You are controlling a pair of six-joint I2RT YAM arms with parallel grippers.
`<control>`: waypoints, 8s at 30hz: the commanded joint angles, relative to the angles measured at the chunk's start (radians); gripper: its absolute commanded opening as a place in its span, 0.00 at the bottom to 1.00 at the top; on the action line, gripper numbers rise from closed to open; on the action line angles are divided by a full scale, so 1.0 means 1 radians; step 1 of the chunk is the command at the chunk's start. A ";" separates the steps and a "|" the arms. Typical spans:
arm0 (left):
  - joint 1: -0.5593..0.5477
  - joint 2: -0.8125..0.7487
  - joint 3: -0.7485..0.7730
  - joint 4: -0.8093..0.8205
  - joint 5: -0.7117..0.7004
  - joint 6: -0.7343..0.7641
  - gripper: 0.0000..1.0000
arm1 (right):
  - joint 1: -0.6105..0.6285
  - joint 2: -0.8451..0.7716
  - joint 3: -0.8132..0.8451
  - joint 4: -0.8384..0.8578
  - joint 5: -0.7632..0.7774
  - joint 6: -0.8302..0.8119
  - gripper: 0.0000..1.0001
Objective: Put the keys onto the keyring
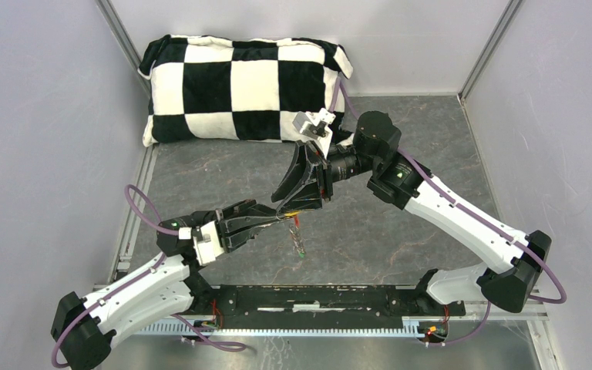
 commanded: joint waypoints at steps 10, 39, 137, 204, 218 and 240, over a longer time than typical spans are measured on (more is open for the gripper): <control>-0.007 -0.011 -0.007 0.094 -0.023 0.066 0.02 | -0.011 0.051 0.027 0.111 -0.001 0.140 0.44; -0.006 -0.021 0.058 -0.063 -0.230 -0.084 0.02 | -0.151 0.086 0.454 -0.371 0.085 -0.348 0.52; 0.023 -0.009 0.127 -0.271 -0.302 -0.205 0.02 | -0.043 -0.040 0.289 -0.570 0.175 -0.724 0.37; 0.030 -0.037 0.247 -0.894 -0.169 0.589 0.56 | -0.046 -0.033 0.229 -0.760 0.220 -0.740 0.00; 0.030 -0.027 0.240 -0.892 -0.101 0.626 0.06 | -0.047 -0.058 0.186 -0.719 0.231 -0.719 0.00; 0.028 -0.178 -0.038 -0.907 -0.194 1.601 0.08 | -0.090 -0.106 0.140 -0.630 0.306 -0.628 0.00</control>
